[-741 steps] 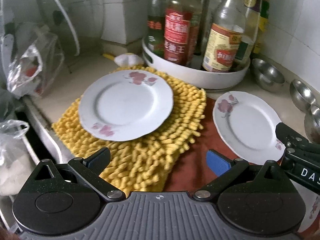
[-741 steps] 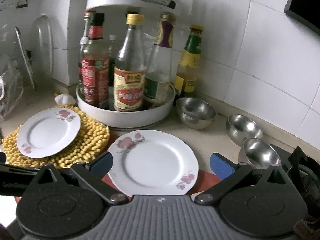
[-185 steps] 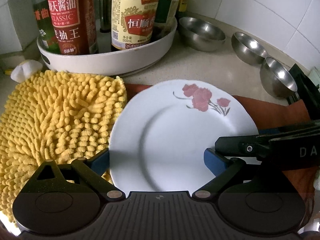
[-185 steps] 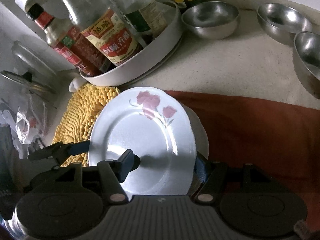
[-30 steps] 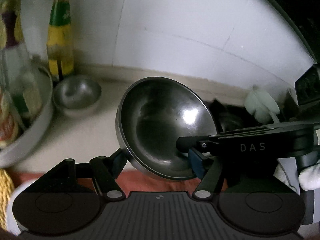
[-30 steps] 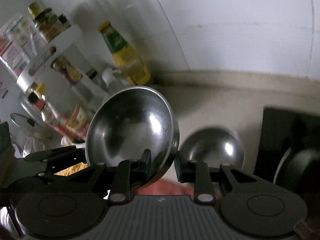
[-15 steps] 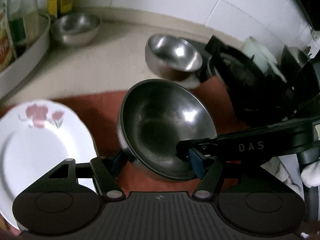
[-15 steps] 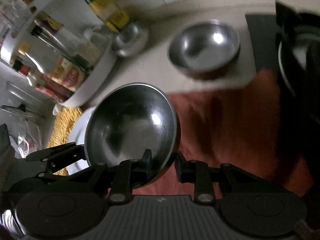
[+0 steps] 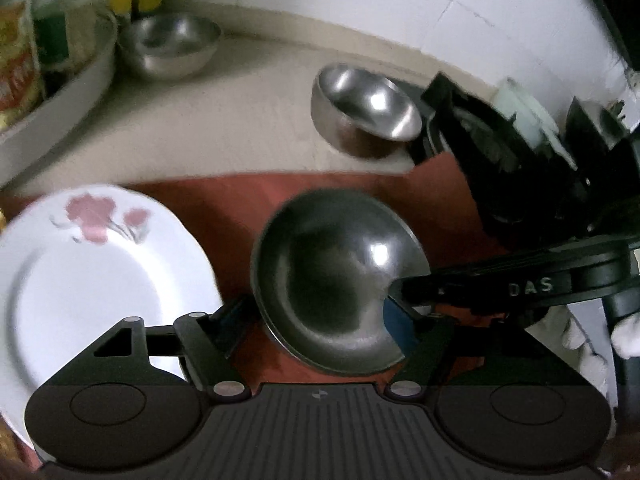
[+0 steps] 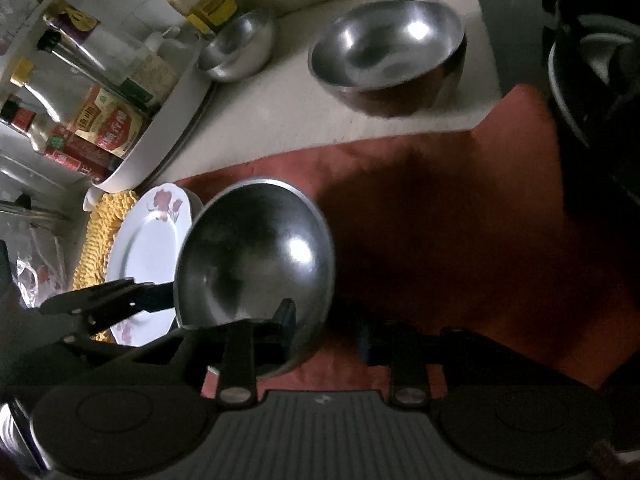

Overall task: Organize plates and bowls
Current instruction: 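Lower the steel bowl onto the red cloth and open both grippers, then grasp the rim of the steel bowl beside the yellow bottle with both grippers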

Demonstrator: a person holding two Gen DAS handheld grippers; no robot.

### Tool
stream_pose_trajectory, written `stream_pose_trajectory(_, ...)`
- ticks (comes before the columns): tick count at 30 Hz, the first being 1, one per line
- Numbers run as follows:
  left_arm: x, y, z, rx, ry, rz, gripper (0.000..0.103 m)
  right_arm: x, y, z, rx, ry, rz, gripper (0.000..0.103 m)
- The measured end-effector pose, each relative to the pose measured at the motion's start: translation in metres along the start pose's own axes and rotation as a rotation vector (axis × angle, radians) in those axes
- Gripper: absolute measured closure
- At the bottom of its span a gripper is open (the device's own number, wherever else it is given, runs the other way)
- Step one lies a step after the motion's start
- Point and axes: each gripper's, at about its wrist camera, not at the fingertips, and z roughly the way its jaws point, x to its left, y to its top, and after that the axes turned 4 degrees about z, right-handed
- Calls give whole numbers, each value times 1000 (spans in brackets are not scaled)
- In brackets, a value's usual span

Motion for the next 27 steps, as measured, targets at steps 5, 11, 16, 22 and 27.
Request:
stream_pose_trajectory(5,15,29,-23,-102,45,-27,20,7,13,-27,-30,-15,-68,71)
stream_pose_trajectory(11,44,75,-31,-208,101,-164,20,31,60,-52,-111,-31,-196,69)
stream_pose_trajectory(16,53,104,-20,-248,177,-251,17,53,110,-48,-143,-35,-300,68)
stream_pose_trajectory(22,64,129,11,-240,249,-360,15,69,173,-23,-150,-78,-400,68)
stream_pose_trajectory(27,82,143,36,-214,311,-463,13,78,215,12,-144,-98,-452,67)
